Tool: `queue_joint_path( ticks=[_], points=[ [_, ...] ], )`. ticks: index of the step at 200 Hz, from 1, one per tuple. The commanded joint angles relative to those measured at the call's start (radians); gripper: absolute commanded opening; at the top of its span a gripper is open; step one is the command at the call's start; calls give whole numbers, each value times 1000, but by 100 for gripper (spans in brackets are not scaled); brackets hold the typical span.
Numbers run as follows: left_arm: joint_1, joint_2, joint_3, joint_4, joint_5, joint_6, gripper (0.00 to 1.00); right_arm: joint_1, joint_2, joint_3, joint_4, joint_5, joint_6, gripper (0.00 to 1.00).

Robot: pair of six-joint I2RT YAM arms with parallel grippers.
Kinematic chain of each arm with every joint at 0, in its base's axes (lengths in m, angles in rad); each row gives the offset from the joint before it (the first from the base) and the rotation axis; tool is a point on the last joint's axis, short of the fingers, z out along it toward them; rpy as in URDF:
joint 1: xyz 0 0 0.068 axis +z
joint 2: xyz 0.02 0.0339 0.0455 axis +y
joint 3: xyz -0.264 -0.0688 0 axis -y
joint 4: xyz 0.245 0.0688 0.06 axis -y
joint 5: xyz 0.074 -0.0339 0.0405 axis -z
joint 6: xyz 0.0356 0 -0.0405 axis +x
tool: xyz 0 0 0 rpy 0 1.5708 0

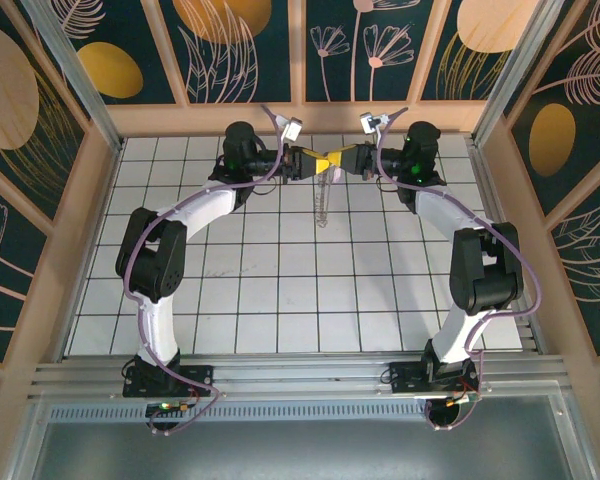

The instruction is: Put the keys on the keyring

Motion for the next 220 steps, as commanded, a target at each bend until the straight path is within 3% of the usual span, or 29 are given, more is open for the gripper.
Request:
queue_joint_path(
  ticks=[1, 12, 30, 50, 87, 131, 220],
  points=[
    [-19, 7, -12, 166, -1, -55, 0, 8, -15, -1, 34, 7, 5, 0],
    [-20, 4, -31, 225, -18, -90, 0, 6, -22, -4, 30, 20, 7, 0],
    [-20, 2, -58, 311, -53, -150, 0, -1, -51, -24, 46, 62, 20, 28],
    [-21, -5, -89, 412, -88, -220, 0, -24, -96, -69, 117, 108, 70, 39],
    [-20, -24, -123, 478, -114, -260, 0, -67, -191, -198, 248, 170, 131, 43],
    [-21, -44, -142, 541, -108, -306, 0, -71, -273, -313, 215, 204, 40, 48],
    [-21, -47, -153, 687, -75, -444, 0, -35, -249, -315, 284, 141, 3, 50]
  ],
)
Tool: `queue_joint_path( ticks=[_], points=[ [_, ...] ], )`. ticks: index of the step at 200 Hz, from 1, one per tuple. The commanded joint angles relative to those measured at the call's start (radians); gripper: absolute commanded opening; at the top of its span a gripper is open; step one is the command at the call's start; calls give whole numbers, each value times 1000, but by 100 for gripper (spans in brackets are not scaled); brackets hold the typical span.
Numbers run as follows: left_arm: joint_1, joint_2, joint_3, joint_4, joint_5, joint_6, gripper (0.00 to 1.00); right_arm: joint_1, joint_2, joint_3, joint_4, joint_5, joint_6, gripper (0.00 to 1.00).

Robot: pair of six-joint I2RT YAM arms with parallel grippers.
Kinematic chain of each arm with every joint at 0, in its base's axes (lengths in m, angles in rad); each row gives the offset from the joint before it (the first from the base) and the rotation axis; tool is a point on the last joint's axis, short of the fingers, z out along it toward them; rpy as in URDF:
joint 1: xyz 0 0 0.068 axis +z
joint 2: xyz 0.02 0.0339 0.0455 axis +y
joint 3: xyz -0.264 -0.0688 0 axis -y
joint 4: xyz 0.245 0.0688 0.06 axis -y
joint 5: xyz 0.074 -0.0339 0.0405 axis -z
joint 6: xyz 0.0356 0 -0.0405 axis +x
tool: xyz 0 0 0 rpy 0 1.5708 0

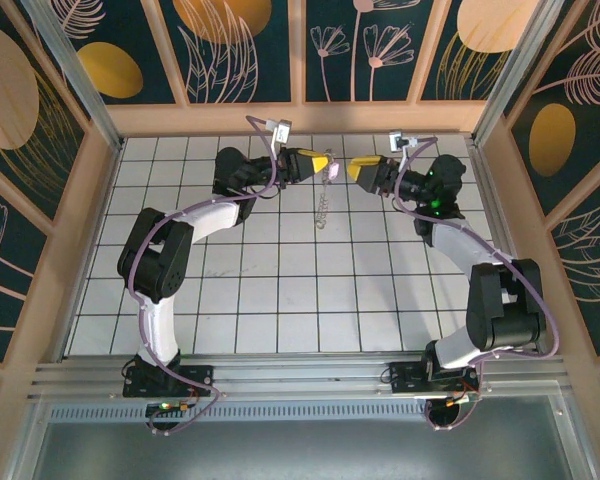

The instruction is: Put the keys on the keyring

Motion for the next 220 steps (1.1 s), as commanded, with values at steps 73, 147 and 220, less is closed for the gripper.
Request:
queue_joint_path(
  ticks=[73, 147, 220],
  points=[
    [-7, -45, -3, 128, 32, -75, 0, 58, 89, 94, 108, -55, -38, 50],
    [-8, -43, -3, 121, 21, -75, 0, 78, 107, 81, 170, -110, -15, 25],
    [-8, -61, -13, 103, -36, -43, 0, 95, 61, 47, 40, -102, -106, 0]
  ],
)
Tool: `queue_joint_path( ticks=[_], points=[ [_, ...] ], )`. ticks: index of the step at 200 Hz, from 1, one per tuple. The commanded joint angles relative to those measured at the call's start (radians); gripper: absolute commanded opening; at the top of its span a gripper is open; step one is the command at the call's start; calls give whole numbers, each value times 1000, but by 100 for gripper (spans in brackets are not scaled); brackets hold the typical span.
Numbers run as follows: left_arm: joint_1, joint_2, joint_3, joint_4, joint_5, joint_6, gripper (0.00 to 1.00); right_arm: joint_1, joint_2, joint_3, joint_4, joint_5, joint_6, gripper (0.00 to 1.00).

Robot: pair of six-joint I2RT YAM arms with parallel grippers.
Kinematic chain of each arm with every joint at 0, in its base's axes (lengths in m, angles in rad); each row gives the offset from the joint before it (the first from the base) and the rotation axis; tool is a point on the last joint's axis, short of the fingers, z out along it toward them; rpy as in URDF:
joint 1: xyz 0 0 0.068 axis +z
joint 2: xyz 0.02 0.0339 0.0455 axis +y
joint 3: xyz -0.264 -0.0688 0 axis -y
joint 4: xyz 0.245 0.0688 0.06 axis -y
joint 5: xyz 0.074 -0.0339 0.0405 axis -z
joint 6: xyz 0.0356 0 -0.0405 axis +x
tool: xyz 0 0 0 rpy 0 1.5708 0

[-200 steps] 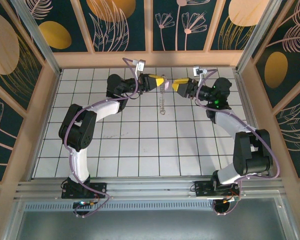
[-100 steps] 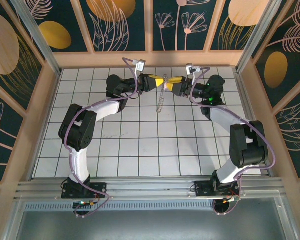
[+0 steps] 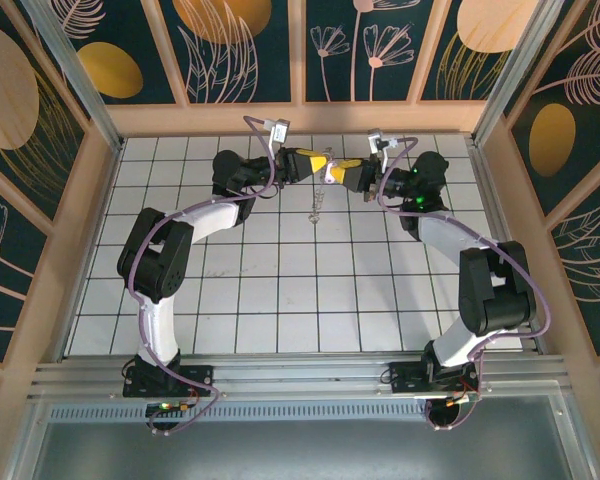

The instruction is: Put the keys on the keyring

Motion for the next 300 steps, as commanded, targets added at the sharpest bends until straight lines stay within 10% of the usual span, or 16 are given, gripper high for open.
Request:
queue_joint_path(
  ticks=[1, 300],
  points=[
    [-8, -61, -2, 46, -32, 22, 0, 19, -42, -20, -64, -4, -75, 0],
    [-8, -65, -33, 123, -95, -10, 0, 124, 101, -14, 19, 166, -3, 0]
  ],
)
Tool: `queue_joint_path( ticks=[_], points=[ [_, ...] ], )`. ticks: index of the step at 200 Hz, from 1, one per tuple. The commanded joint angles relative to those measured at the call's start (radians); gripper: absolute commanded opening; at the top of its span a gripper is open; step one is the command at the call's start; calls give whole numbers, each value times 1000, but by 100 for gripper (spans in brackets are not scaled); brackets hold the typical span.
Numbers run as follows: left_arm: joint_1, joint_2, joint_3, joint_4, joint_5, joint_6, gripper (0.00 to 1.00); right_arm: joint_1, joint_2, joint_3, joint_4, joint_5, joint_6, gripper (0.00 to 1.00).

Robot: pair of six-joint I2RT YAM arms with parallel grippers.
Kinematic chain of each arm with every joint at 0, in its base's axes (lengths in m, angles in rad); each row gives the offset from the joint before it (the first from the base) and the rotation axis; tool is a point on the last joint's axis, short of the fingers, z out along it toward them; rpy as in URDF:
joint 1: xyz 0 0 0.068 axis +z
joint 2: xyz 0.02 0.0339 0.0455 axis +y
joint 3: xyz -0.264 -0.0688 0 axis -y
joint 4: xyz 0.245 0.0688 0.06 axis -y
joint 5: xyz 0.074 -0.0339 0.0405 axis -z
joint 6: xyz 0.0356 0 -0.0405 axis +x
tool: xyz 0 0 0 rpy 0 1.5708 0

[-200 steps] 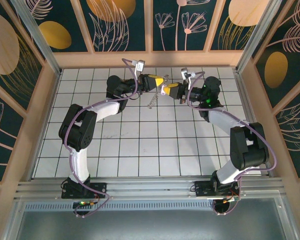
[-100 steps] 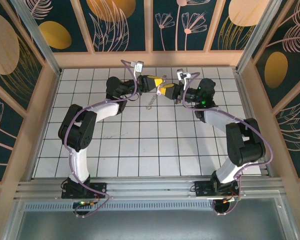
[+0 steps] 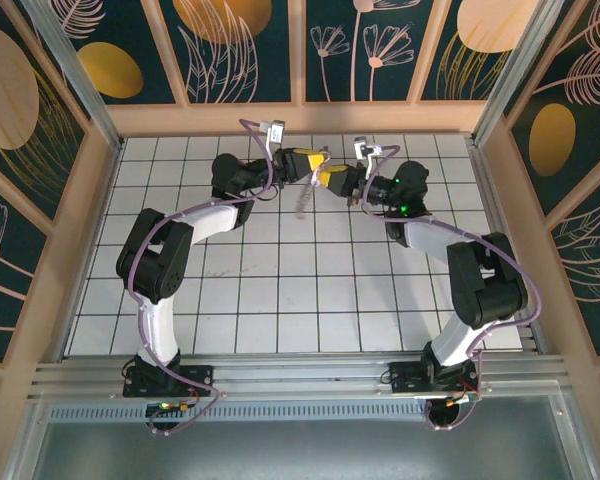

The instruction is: Put the keys on the keyring

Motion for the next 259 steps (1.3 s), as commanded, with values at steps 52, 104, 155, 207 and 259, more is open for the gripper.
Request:
queue_joint_path(
  ticks=[52, 104, 155, 207, 259],
  points=[
    [-13, -48, 7, 103, -28, -7, 0, -5, -6, -18, -36, 8, -9, 0],
    [-14, -37, 12, 114, -25, -15, 0, -12, -58, -56, -46, 59, -9, 0],
    [-13, -39, 13, 117, -14, -14, 0, -19, -113, -97, -64, 89, -18, 18],
    [-13, -44, 16, 116, -8, -15, 0, -31, -167, -135, -78, 104, -28, 28],
    [-13, -45, 22, 97, -13, -8, 0, -69, -271, -194, -105, 134, -34, 42]
  ],
)
